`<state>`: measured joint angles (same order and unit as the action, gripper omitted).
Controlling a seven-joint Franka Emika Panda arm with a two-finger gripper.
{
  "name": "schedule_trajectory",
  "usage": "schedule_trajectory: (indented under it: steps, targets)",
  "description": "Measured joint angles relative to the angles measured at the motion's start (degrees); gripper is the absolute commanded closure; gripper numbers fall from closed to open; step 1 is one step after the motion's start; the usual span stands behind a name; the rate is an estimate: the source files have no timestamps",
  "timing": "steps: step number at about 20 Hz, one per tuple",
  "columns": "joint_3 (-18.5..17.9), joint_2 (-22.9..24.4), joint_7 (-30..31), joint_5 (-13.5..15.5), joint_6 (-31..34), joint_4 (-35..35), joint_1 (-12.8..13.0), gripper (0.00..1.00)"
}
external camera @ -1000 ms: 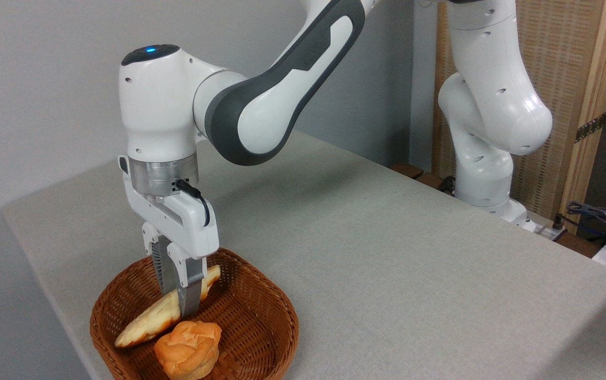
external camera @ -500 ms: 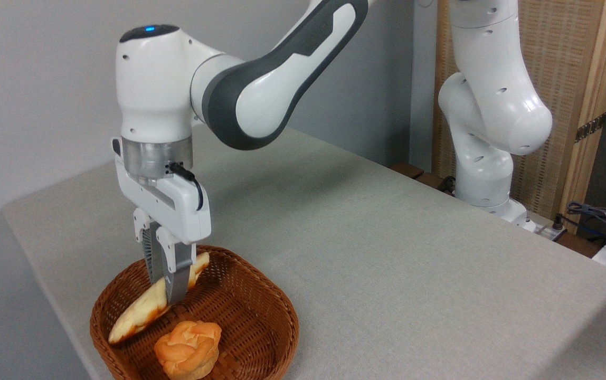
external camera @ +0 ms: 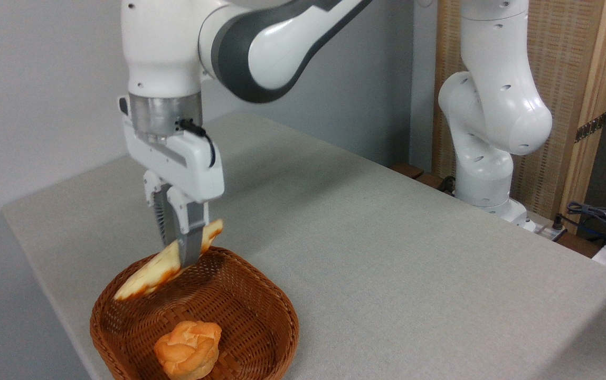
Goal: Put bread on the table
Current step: 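Carry the held bread roll out of the basket over the table, then lower the bread roll onto the table and open the gripper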
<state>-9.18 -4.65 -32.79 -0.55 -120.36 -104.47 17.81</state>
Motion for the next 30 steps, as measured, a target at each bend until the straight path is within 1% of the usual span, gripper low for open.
schedule_trajectory:
  steps: [2, 6, 8, 10, 11, 13, 14, 15, 16, 17, 18, 24, 30]
  targets:
    - [0.1, 1.7, 0.0, 0.2, 4.5, -0.1, 0.4, 0.56]
    - [0.3, 4.2, 0.0, 0.6, 13.6, -0.2, 1.3, 0.55]
    - [0.3, 5.2, 0.0, 2.3, 17.5, -0.4, 1.3, 0.55]
    - [0.3, 5.9, 0.0, 3.4, 21.1, -1.0, 1.3, 0.55]
    - [0.3, 6.2, 0.0, 3.8, 23.1, -1.4, 1.3, 0.52]
    - [0.3, 6.4, 0.0, 4.6, 26.0, -2.1, 1.3, 0.49]
    - [0.3, 6.4, 0.0, 4.9, 26.8, -2.5, 1.4, 0.41]
    - [0.3, 6.4, 0.0, 5.0, 27.3, -3.0, 1.7, 0.40]
    - [0.4, 6.4, 0.0, 5.1, 27.4, -3.7, 2.2, 0.33]
    - [0.4, 6.3, -0.3, 5.1, 27.5, -4.5, 2.6, 0.07]
    - [0.4, 6.2, -0.8, 5.1, 27.5, -5.4, 3.1, 0.00]
    - [0.4, 4.5, -1.4, 5.1, 27.4, -6.7, 5.4, 0.00]
    - [0.4, 4.1, -1.4, 5.1, 27.3, -6.6, 5.7, 0.00]
